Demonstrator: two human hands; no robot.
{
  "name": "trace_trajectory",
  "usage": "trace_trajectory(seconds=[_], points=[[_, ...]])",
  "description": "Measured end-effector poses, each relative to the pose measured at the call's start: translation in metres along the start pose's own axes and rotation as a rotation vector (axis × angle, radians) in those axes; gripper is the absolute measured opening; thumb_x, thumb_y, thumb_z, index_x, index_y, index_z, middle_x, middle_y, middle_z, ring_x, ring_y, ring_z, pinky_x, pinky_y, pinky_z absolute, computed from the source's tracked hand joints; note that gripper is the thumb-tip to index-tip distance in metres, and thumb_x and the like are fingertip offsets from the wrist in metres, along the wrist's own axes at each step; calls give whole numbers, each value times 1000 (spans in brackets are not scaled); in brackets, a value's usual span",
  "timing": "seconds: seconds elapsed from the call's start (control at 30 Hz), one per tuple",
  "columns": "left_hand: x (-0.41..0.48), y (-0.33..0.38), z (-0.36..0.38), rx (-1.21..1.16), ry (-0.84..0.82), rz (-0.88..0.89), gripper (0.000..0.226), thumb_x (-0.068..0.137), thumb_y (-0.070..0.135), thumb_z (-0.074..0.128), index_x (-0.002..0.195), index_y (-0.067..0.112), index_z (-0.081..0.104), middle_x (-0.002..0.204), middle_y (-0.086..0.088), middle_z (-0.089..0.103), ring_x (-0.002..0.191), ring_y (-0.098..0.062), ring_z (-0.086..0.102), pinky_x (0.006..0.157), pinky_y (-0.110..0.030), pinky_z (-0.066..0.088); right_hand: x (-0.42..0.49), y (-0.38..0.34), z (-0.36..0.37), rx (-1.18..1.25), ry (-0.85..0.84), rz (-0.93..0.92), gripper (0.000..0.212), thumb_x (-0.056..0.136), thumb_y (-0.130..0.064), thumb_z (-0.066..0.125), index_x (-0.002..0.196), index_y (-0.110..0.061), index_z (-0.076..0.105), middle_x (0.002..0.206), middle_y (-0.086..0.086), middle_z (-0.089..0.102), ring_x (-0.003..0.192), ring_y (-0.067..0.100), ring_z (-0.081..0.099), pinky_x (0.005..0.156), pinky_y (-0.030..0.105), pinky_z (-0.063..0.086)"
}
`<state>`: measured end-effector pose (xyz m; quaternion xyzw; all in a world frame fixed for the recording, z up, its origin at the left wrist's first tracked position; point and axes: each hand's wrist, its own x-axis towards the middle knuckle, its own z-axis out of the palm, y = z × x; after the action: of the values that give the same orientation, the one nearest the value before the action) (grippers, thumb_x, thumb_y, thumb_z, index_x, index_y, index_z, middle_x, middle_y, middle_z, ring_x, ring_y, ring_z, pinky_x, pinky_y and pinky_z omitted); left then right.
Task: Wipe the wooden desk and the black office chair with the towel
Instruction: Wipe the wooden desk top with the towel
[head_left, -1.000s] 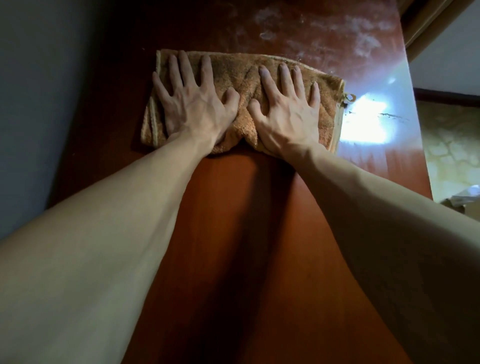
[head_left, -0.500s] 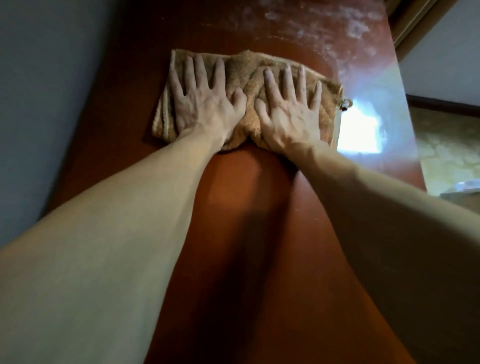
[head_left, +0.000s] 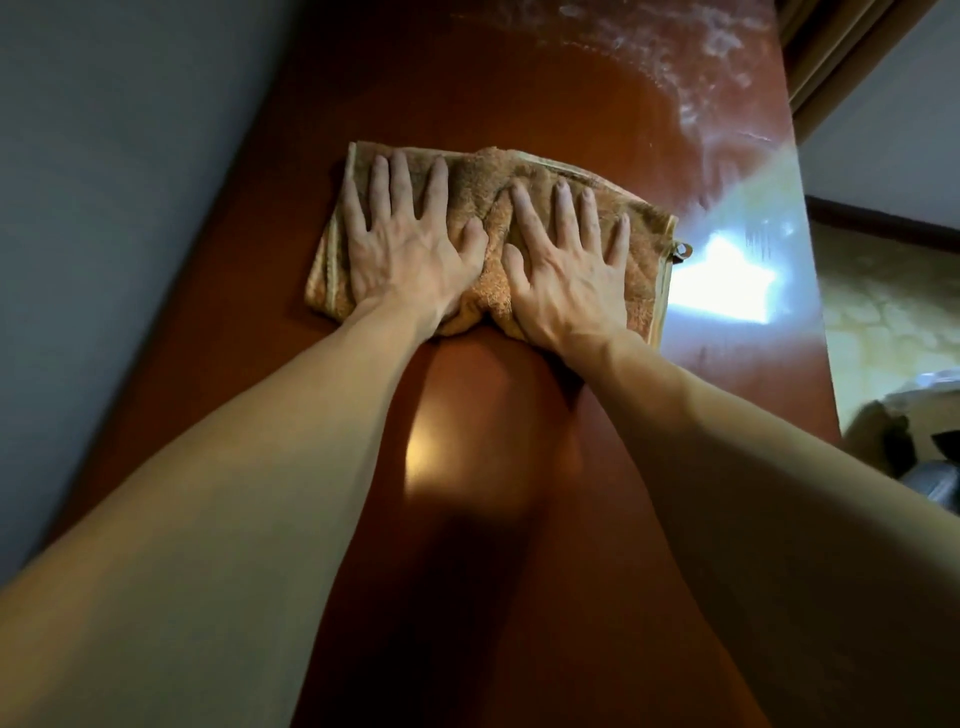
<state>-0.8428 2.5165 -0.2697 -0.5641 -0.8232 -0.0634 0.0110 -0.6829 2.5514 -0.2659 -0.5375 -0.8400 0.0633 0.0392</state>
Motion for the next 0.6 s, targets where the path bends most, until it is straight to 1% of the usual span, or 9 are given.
trace_trajectory(seconds=[0.07,0.13,0.2,0.27,0.3,0.33,0.37,0.43,0.6], points=[[-21,-6,0,-17,17,-6,74,99,63,20,164,33,2,171,-19,10,159,-33,5,126,-59,-1,-20,-6,1,-5,-14,-12,63,103,-55,19,163,-44,0,173,7,-4,159,29,-11,124,62,-10],[-39,-10,-3,-25,62,14,74,100,60,23,163,38,-8,170,-22,6,158,-36,3,124,-65,-4,-37,-9,2,-3,-19,-29,63,104,-55,20,163,-45,1,173,7,-4,159,29,-11,124,62,-10],[-59,-14,-7,21,139,116,72,101,55,23,162,36,-11,171,-21,-2,158,-38,-2,120,-68,-6,-54,-12,1,-5,-27,-55,62,104,-56,20,162,-45,4,173,6,-4,159,29,-11,124,62,-9],[-77,-21,-9,59,146,292,68,103,46,20,164,33,-7,172,-17,-4,159,-35,-4,123,-64,-3,-72,-16,1,-1,-30,-86,62,104,-55,21,162,-44,6,173,6,-4,159,28,-11,124,62,-8],[-87,-26,-10,36,118,353,66,103,43,18,164,33,-4,172,-14,1,159,-31,-2,126,-60,-2,-81,-18,2,2,-26,-102,62,104,-55,21,163,-43,7,173,6,-3,159,28,-10,124,62,-8],[-97,-30,-11,-14,72,374,64,103,41,17,164,34,-1,172,-12,7,160,-27,2,128,-54,0,-91,-20,3,7,-24,-115,62,104,-55,22,163,-42,7,173,6,-3,159,28,-10,124,62,-7],[-107,-34,-11,-73,30,364,62,104,40,16,164,35,0,172,-10,13,159,-23,6,129,-49,2,-101,-22,4,12,-25,-126,63,103,-55,22,163,-42,8,173,7,-2,159,29,-10,124,62,-7],[-129,-42,-12,-128,-1,314,61,104,42,16,164,37,3,171,-8,19,159,-19,11,129,-45,3,-121,-28,5,12,-40,-141,64,103,-56,22,163,-41,7,173,7,-3,159,29,-11,124,62,-7],[-184,-58,-25,-102,-43,200,61,104,49,14,164,37,6,171,-7,17,159,-19,8,129,-46,4,-169,-46,3,27,-77,-161,67,101,-57,18,164,-40,5,173,9,-5,158,30,-14,124,63,-9]])
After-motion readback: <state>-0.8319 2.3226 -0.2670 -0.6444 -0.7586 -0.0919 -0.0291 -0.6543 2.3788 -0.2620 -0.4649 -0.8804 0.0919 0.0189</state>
